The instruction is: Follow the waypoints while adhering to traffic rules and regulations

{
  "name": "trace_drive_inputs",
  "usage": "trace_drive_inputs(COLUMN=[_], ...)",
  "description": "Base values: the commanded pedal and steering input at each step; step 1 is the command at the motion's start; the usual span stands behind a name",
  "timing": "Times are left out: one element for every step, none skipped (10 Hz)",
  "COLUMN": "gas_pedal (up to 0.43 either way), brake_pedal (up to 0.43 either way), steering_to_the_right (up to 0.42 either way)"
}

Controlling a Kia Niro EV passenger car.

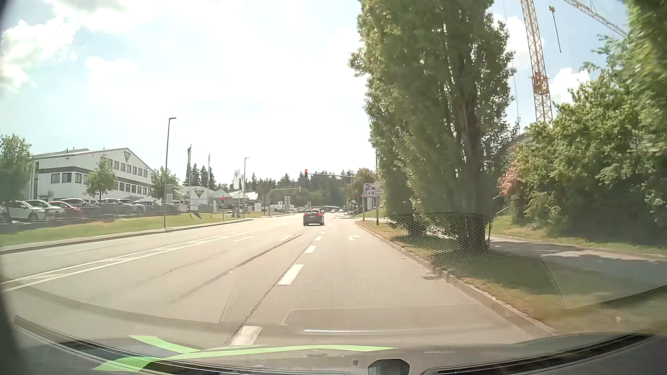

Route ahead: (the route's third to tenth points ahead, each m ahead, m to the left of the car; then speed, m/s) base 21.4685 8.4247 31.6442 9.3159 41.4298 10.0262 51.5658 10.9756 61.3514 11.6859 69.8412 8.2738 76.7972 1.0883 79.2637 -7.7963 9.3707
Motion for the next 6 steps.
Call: trace_drive_inputs(gas_pedal=[0.11,0.11,0.11,0.11,0.11,0.11], brake_pedal=[0.0,0.0,0.0,0.0,0.0,0.0], steering_to_the_right=[-0.018,-0.018,-0.017,-0.018,-0.019,-0.018])
